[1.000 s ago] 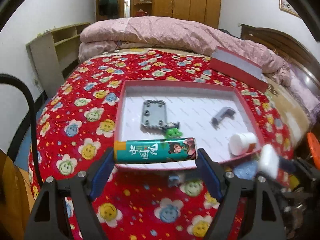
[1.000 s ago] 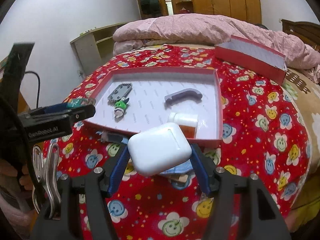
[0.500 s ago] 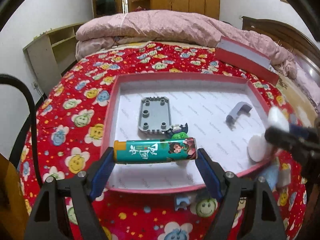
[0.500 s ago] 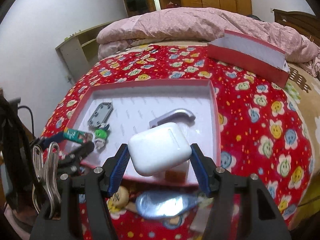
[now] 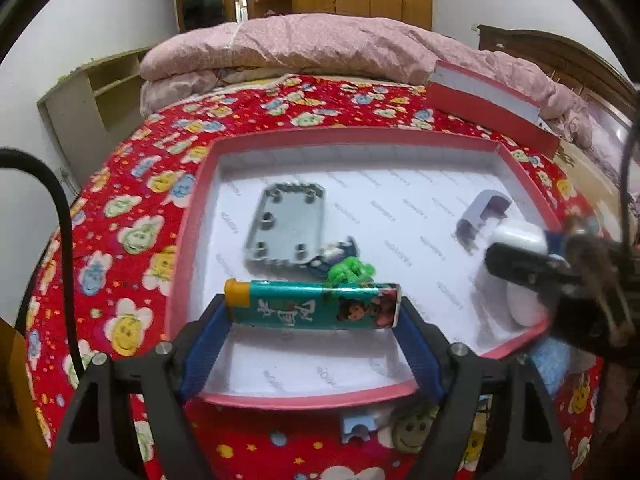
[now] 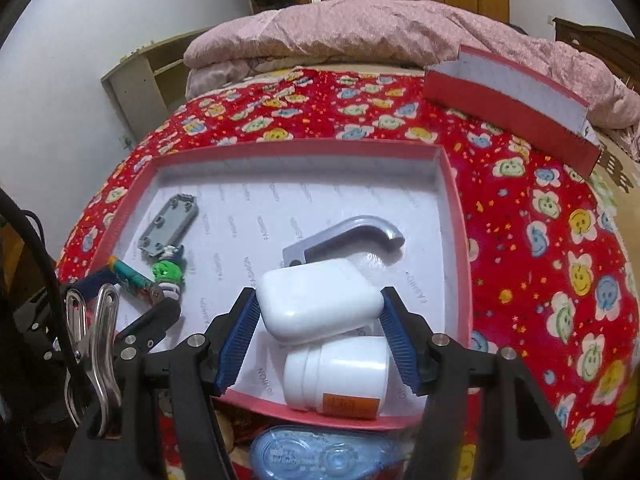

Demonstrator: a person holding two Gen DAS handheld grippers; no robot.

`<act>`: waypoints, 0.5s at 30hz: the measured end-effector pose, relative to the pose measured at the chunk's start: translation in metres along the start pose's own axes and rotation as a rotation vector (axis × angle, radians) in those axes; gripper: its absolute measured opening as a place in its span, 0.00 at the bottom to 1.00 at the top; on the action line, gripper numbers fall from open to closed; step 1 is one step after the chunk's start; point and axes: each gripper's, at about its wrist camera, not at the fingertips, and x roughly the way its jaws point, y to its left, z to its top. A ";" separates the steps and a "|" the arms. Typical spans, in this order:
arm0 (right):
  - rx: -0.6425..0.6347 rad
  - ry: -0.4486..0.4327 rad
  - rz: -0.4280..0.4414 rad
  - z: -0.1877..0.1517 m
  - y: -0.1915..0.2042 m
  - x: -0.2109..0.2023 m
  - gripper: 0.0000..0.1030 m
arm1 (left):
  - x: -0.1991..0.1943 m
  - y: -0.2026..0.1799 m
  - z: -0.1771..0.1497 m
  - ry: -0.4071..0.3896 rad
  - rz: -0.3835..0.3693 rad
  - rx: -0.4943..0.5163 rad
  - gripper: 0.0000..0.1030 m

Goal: Organize rigid objects
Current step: 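Carry the lighter and earbud case over the red box and lower them inside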

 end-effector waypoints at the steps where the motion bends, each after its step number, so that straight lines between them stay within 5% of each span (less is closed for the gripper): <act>1: 0.002 0.006 -0.001 0.000 0.000 0.002 0.61 | 0.001 0.000 0.000 0.006 -0.005 -0.003 0.82; 15: -0.009 0.014 -0.042 -0.008 0.004 0.011 0.54 | 0.002 -0.001 0.000 0.000 0.017 -0.004 0.84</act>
